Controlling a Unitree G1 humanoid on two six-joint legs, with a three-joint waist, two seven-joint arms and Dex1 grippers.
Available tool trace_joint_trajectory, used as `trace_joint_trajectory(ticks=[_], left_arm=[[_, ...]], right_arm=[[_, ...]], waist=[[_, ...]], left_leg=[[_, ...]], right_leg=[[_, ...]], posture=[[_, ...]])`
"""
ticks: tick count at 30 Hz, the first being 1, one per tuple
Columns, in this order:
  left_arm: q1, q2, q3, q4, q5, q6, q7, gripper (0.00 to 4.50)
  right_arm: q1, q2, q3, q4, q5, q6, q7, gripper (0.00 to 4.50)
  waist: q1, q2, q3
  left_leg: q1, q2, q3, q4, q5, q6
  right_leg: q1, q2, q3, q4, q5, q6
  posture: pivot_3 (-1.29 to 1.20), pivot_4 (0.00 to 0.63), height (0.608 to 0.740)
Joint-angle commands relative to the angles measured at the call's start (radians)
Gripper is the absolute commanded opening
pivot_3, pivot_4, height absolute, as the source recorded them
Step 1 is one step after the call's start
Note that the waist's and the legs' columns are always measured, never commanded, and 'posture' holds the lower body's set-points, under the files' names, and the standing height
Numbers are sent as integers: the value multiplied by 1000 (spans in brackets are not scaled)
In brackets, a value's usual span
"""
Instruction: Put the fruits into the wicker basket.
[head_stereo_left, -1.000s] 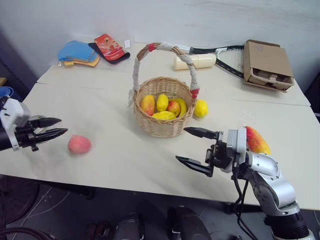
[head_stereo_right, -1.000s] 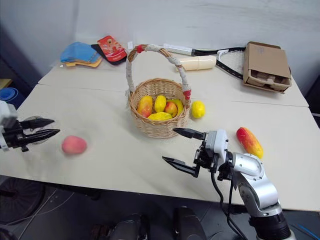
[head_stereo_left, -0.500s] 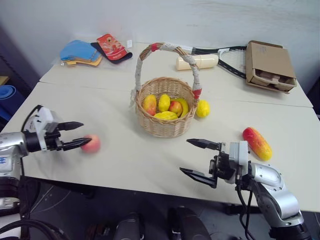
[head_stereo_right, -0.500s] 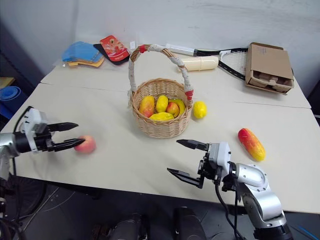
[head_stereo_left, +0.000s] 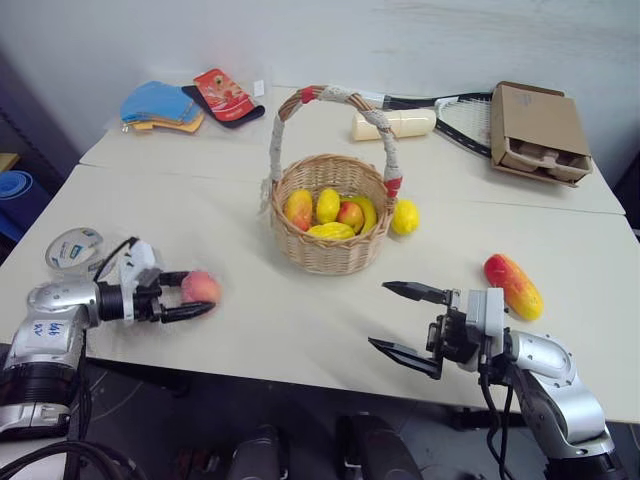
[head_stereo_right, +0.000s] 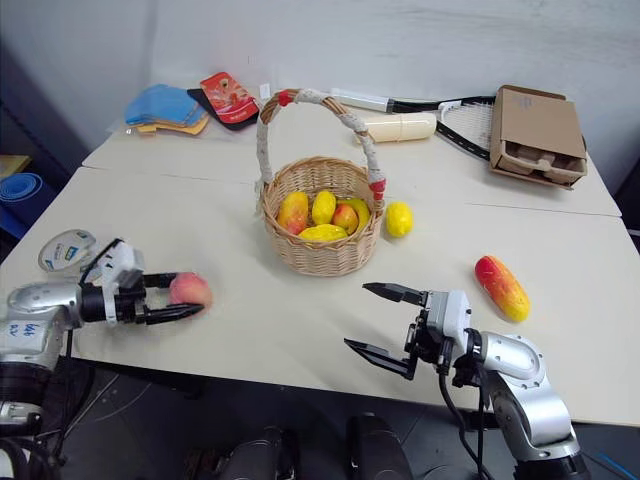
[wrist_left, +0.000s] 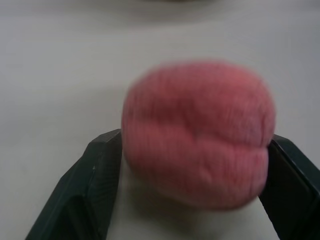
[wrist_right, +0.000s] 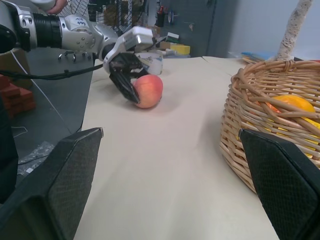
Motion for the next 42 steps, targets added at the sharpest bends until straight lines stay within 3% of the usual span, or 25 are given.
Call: trace_joint_trajectory(ticks=[1,9,13,16,24,28,36,42], left_arm=[[-4,20,-13,-20,28,10,10,2648],[-20,-6,27,-2,26,-58,52,122],[0,3,58,-29,2,-34,62,42],[12,0,97,-69,-33,-3,74,641],[107,44,171,-310,-87,28,72,3149],[46,-1,128,-390,-107,57,113,4477],[-92,-154,-28,-278,31,-15,247,4477],[-159,-295,-96,-163,21,-33,229,4477]], right_arm=[[-8,1,-17,2,-1,-32,11,4500],[-3,9,-6,25,-12,-66,22,4500],[1,14,-2,23,-15,-69,18,4500],[4,18,0,26,-19,-73,16,4500],[26,10,-20,32,-24,-84,16,4500],[40,4,-25,40,-30,-88,24,4500],[41,-5,-23,35,-35,-85,24,4500],[72,-4,-9,12,-40,-82,14,4500]], waist=[[0,0,0],[-1,0,0],[-2,0,0],[-1,0,0],[-2,0,0],[3,0,0],[-2,0,1],[4,0,1]], left_leg=[[0,0,0,0,0,0],[0,0,0,0,0,0],[0,0,0,0,0,0],[0,0,0,0,0,0],[0,0,0,-1,-1,0],[0,0,0,-1,0,0],[-1,-1,1,0,1,-1],[0,0,0,1,1,-2]], right_leg=[[0,0,0,0,0,0],[0,0,0,-1,0,0],[0,0,0,-1,0,0],[0,0,0,-1,0,0],[0,0,0,-1,0,0],[0,-1,0,-1,0,0],[1,0,0,-2,0,2],[1,2,1,-1,0,2]], posture=[[0,150,740],[0,150,740],[0,150,740],[0,150,740],[0,150,740],[0,150,740],[0,150,740],[0,150,740]])
